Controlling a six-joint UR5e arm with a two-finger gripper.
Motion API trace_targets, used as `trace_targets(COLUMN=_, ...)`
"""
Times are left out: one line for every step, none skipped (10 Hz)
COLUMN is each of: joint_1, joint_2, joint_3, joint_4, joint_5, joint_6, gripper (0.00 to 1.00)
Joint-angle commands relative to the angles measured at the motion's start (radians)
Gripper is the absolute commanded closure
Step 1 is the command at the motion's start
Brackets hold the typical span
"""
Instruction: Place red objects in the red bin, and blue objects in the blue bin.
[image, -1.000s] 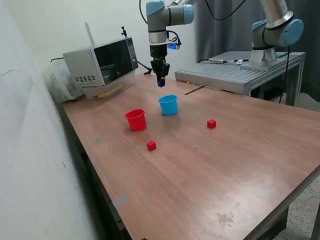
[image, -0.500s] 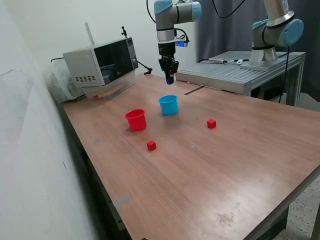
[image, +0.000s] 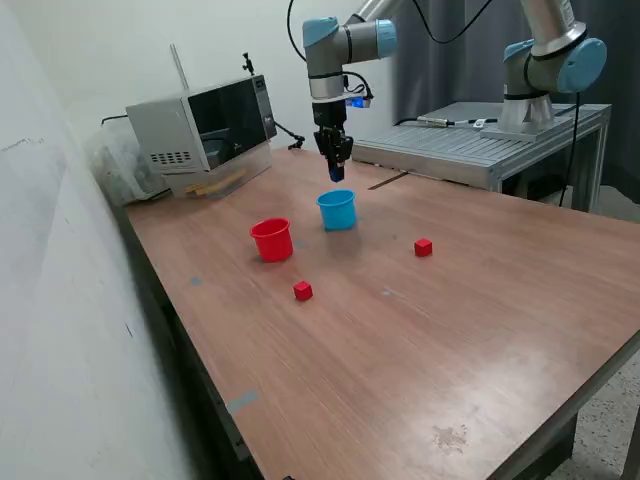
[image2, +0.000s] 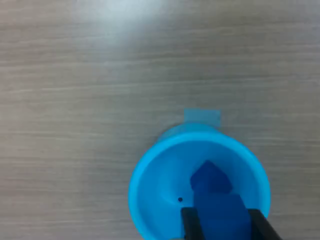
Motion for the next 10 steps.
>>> trace_targets(joint_1=-0.001, joint_2=0.022, joint_3=-0.015, joint_4=-0.021, joint_5=0.0, joint_6=0.0, gripper=1.0)
trace_targets(joint_1=-0.001, joint_2=0.024, joint_3=-0.016, joint_4=-0.025, joint_5=0.0, joint_6=0.0, gripper=1.0)
trace_targets(joint_1=-0.001, joint_2=0.024, joint_3=-0.015, joint_4=-0.025, joint_5=0.0, joint_6=0.0, gripper=1.0)
trace_targets(joint_1=-0.001, joint_2=0.024, joint_3=-0.015, joint_4=-0.025, joint_5=0.0, joint_6=0.0, gripper=1.0)
trace_targets(joint_1=-0.001, joint_2=0.024, joint_3=-0.013, joint_4=-0.024, joint_5=0.0, joint_6=0.0, gripper=0.0)
trace_targets(joint_1=-0.001, joint_2=0.022, joint_3=-0.013, joint_4=-0.024, joint_5=0.0, joint_6=0.0, gripper=0.0)
trace_targets(joint_1=-0.001, joint_2=0.022, joint_3=-0.013, joint_4=-0.022, joint_5=0.0, joint_6=-0.002, gripper=0.0)
trace_targets(joint_1=-0.002, joint_2=0.019, joint_3=-0.013, joint_4=-0.019, joint_5=-0.003, joint_6=-0.006, gripper=0.0)
trace_targets(joint_1=-0.001, joint_2=0.004, joint_3=-0.012, joint_4=-0.018, joint_5=-0.005, joint_6=-0.009, gripper=0.0)
trace_targets(joint_1=0.013, joint_2=-0.043, joint_3=0.002, joint_4=-0.006, joint_5=-0.009, joint_6=-0.008, gripper=0.0)
